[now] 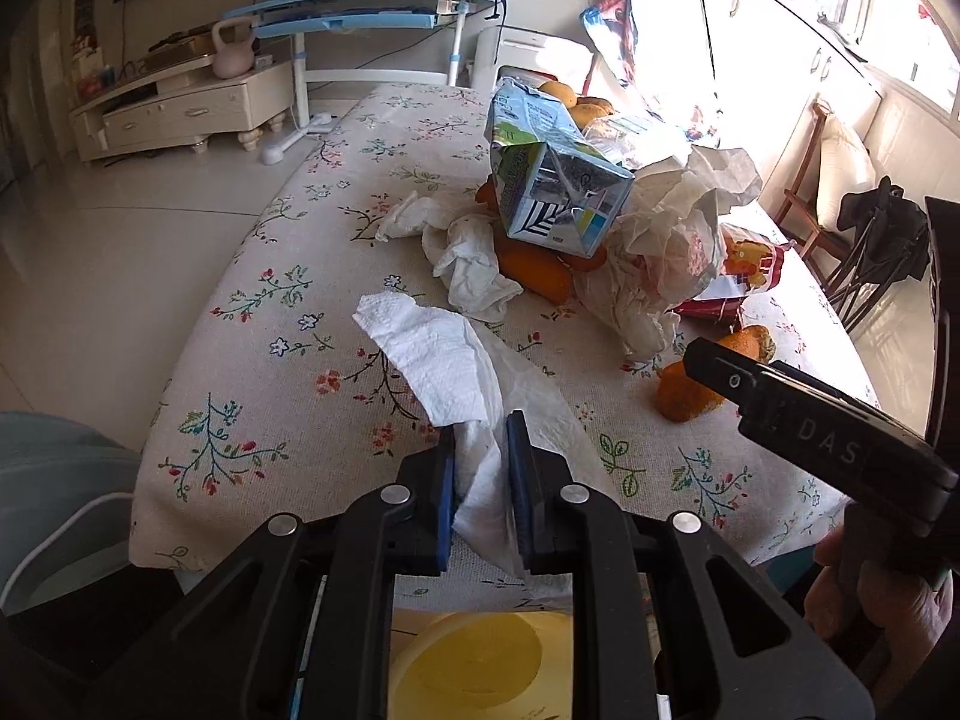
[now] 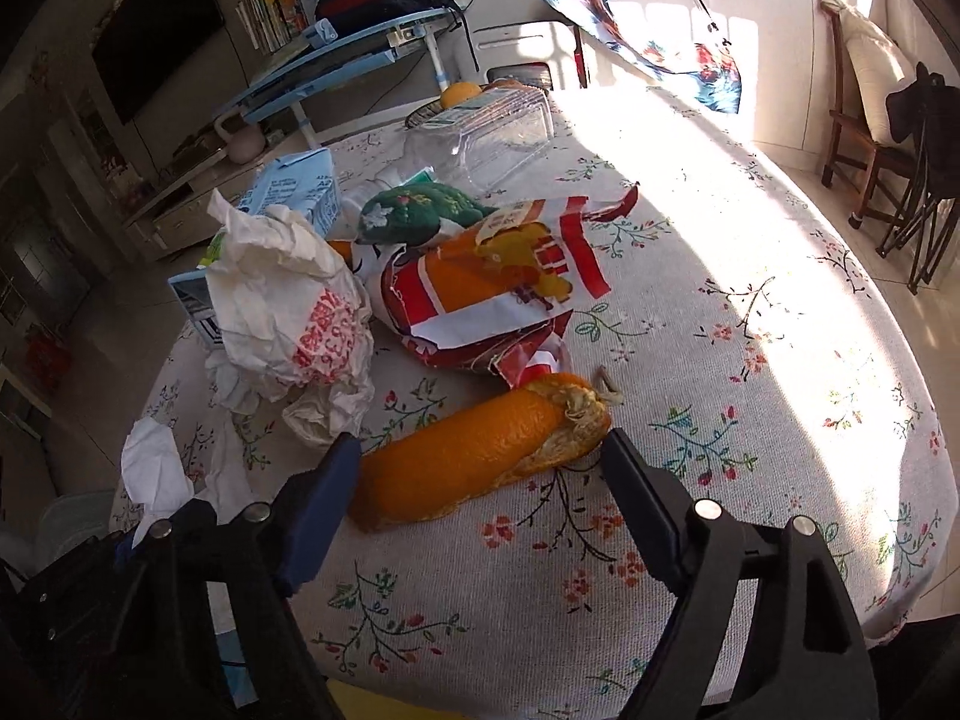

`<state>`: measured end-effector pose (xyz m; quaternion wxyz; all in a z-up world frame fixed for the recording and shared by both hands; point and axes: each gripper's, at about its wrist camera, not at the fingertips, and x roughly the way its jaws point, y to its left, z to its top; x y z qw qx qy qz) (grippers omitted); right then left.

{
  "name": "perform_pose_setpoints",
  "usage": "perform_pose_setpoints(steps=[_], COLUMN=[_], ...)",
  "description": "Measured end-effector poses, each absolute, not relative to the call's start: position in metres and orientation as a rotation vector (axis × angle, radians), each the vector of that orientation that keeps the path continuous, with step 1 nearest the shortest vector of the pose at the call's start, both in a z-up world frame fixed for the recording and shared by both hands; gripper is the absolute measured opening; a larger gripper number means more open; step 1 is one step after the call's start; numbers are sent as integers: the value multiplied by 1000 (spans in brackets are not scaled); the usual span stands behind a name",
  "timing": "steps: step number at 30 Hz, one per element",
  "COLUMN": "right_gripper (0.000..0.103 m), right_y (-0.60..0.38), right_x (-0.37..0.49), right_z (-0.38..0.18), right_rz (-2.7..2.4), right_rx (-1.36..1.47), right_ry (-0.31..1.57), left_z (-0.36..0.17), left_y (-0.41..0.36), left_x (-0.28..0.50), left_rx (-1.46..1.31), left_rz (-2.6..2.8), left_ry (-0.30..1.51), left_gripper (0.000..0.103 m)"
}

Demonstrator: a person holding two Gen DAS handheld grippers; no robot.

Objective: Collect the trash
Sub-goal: 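Lift the tissue with the left tool while the right tool grasps an orange peel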

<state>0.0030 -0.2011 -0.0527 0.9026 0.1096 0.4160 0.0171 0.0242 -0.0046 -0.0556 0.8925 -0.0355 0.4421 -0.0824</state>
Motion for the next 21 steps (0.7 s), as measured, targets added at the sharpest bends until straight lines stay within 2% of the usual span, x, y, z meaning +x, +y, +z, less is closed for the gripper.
perform_pose_setpoints(steps=[4, 6, 7, 8, 9, 13, 21], right_gripper=[62, 40, 38, 30, 27, 19, 18], right_y=[-201, -209, -215, -221, -227, -238, -219], right_x=[4, 1, -1, -3, -4, -16, -63], right_z=[-53, -51, -51, -51, -51, -49, -34], right_rz=[117, 171, 177, 185, 192, 218, 361], right_rx=[139, 138, 137, 142, 162, 244, 283], right_ry=[876, 895, 902, 905, 910, 909, 891], left_z=[-57, -57, -58, -58, -57, -53, -31], left_y=[0, 2, 2, 2, 0, -5, -5], left_x=[27, 30, 31, 31, 31, 25, 4], left_rx=[-91, -101, -101, -98, -96, -89, -99], left_rz=[-169, -171, -172, -174, -180, -215, -283], left_ry=[928, 937, 938, 937, 937, 905, 814], left_gripper=[15, 15, 15, 15, 15, 12, 11])
